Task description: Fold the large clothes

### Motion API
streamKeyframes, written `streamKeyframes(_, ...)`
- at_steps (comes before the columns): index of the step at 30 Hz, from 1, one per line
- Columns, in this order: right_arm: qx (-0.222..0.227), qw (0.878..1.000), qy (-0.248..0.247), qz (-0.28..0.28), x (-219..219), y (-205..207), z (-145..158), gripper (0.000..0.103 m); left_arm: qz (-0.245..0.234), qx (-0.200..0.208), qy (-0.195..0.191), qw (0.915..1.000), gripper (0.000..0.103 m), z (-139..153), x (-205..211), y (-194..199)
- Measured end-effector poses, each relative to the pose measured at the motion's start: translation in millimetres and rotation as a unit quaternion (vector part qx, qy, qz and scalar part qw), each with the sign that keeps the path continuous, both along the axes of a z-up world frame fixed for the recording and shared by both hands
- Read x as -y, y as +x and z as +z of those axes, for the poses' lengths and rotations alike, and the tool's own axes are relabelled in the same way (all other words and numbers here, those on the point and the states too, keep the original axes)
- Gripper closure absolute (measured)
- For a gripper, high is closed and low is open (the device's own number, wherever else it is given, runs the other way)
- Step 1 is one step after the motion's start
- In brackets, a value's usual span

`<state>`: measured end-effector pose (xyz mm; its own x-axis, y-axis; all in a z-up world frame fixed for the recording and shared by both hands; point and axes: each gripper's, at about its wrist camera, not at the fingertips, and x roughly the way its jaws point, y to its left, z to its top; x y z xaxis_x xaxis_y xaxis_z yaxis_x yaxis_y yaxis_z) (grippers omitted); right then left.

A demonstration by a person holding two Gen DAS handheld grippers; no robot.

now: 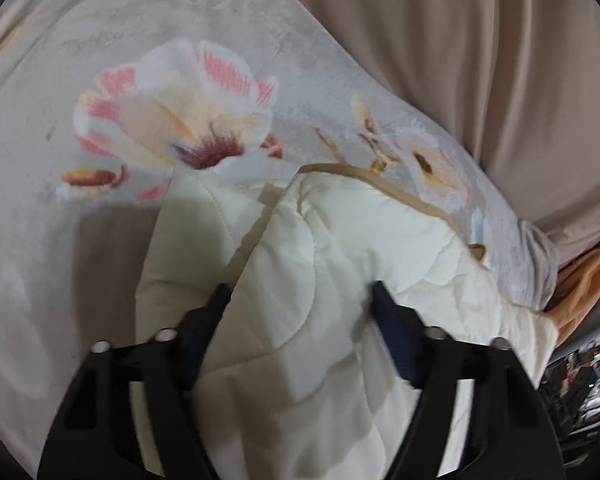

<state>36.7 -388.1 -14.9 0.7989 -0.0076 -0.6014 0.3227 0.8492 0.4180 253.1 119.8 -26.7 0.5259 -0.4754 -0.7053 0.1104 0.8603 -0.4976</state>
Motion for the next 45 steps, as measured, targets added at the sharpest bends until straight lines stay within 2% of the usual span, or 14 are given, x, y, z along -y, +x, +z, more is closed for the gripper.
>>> streamKeyframes(2, 0.008, 1.000, -0.012, 0.025, -9, 5, 10, 0.091, -0.012, 0.027, -0.006, 0.9996, 0.087, 12, -1, -11)
streamKeyframes(4, 0.068, 0.997, -0.023, 0.033, -18, -9, 35, 0.093, -0.002, 0.070, -0.011, 0.9975, 0.091, 34, -10, -28)
streamKeyframes(8, 0.234, 0.971, -0.023, 0.050, -25, -53, 85, 0.095, 0.010, 0.157, -0.016, 0.9875, 0.092, 81, -29, -64)
streamKeyframes(9, 0.228, 0.973, -0.036, 0.032, -23, -50, 85, 0.095, 0.021, 0.160, -0.005, 0.9869, 0.092, 82, -31, -64)
streamKeyframes(11, 0.130, 0.990, -0.056, -0.002, -11, -14, 59, 0.095, 0.036, 0.133, 0.029, 0.9901, 0.092, 63, -30, -48)
streamKeyframes(14, -0.020, 1.000, -0.009, 0.012, 4, 41, -18, 0.096, 0.023, 0.047, 0.067, 0.9964, 0.091, -1, -18, -20)
streamKeyframes(16, -0.014, 0.999, -0.033, 0.008, -6, 43, -22, 0.096, 0.022, 0.051, 0.070, 0.9960, 0.091, -21, -12, -20)
streamKeyframes(21, 0.071, 0.997, -0.043, 0.002, -5, 16, 20, 0.095, 0.027, 0.061, 0.087, 0.9940, 0.088, -12, -10, -18)
streamKeyframes(26, -0.029, 0.999, 0.016, 0.021, 15, 47, -44, 0.091, 0.041, 0.068, 0.111, 0.9907, 0.065, -14, -7, -17)
streamKeyframes(29, -0.021, 0.999, 0.021, -0.014, 22, 29, -20, 0.085, 0.069, 0.078, 0.141, 0.9846, 0.046, 2, -16, -27)
streamKeyframes(32, 0.010, 0.997, -0.029, -0.073, 14, -2, 20, 0.075, 0.082, 0.123, 0.131, 0.9803, 0.045, 39, -30, -56)
streamKeyframes(35, 0.067, 0.996, -0.053, -0.010, -29, -13, 59, 0.078, 0.060, 0.170, 0.122, 0.9760, 0.045, 77, -14, -83)
streamKeyframes(39, 0.092, 0.982, -0.071, 0.149, -132, 14, 82, 0.078, -0.050, 0.202, 0.119, 0.9709, 0.045, 98, 63, -111)
streamKeyframes(45, 0.015, 0.956, -0.135, 0.260, -233, 45, 32, 0.087, -0.154, 0.115, 0.153, 0.9694, 0.045, 27, 150, -107)
